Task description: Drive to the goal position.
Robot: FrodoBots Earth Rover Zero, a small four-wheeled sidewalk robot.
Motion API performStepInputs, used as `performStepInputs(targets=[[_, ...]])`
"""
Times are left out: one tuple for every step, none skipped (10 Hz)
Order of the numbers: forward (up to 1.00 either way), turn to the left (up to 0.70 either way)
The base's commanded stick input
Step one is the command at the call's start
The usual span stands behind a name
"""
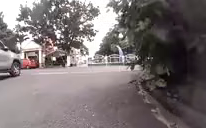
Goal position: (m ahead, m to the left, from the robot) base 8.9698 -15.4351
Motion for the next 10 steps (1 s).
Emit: performStepInputs(targets=[[0.70,0.00],[0.70,0.00],[0.70,0.00],[0.70,0.00],[0.70,0.00],[0.70,0.00],[0.70,0.00],[0.70,0.00],[0.70,0.00],[0.70,0.00]])
